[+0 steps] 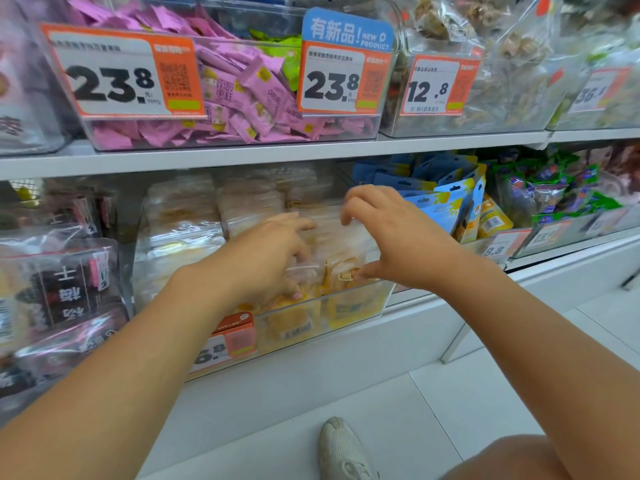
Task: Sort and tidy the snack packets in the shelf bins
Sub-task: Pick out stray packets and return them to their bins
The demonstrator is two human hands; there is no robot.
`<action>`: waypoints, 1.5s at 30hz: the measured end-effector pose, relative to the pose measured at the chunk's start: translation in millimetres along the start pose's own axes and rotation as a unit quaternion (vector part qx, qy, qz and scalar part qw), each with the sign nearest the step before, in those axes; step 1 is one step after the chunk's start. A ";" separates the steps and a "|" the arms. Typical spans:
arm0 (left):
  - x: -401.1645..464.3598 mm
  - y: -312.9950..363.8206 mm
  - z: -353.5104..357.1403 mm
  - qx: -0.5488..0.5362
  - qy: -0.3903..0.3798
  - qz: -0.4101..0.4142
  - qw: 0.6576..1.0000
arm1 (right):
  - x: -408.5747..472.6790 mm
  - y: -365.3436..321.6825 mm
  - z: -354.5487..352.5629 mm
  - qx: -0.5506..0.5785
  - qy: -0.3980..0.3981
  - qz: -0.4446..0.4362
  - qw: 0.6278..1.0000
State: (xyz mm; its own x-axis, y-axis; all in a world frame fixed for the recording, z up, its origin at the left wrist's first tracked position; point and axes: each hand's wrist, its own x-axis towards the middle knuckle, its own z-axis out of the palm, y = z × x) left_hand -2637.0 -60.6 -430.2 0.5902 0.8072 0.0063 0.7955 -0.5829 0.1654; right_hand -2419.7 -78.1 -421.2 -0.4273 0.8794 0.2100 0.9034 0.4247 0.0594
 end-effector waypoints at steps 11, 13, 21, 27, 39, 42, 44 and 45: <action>-35.2 -18.7 4.8 -0.036 0.079 0.007 0.996 | 3.8 8.3 15.9 0.067 -0.132 0.028 0.989; -42.3 -23.1 3.7 -0.041 0.085 -0.004 0.996 | 1.8 5.3 14.0 0.022 -0.148 0.045 0.988; -54.4 -27.0 -6.1 -0.050 0.091 -0.029 0.994 | 1.5 -56.6 -4.6 0.098 0.066 -0.016 0.993; -53.6 -34.1 -0.4 -0.078 0.130 -0.031 0.988 | 19.2 -54.0 0.8 0.156 0.139 -0.041 0.977; -55.3 -14.9 0.3 -0.232 0.177 0.019 0.956 | 13.6 -73.6 -29.2 0.325 0.383 0.207 0.840; -50.9 -2.9 8.4 -0.199 0.173 0.026 0.964 | 14.6 -89.2 -26.7 0.457 0.316 0.231 0.799; -44.6 -3.3 9.1 -0.184 0.198 0.010 0.963 | 14.1 -96.6 -25.6 0.531 0.256 0.226 0.775; -43.0 -5.3 8.3 -0.180 0.199 -0.002 0.963 | 13.5 -98.9 -25.8 0.546 0.232 0.216 0.775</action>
State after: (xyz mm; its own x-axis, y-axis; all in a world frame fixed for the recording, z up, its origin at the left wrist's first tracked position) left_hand -2665.4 -93.1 -439.5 0.4302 0.8228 0.3713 0.6565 -0.5675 0.4968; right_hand -2513.8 -113.7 -399.1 0.1960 0.9257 0.3235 0.2792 0.2636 -0.9234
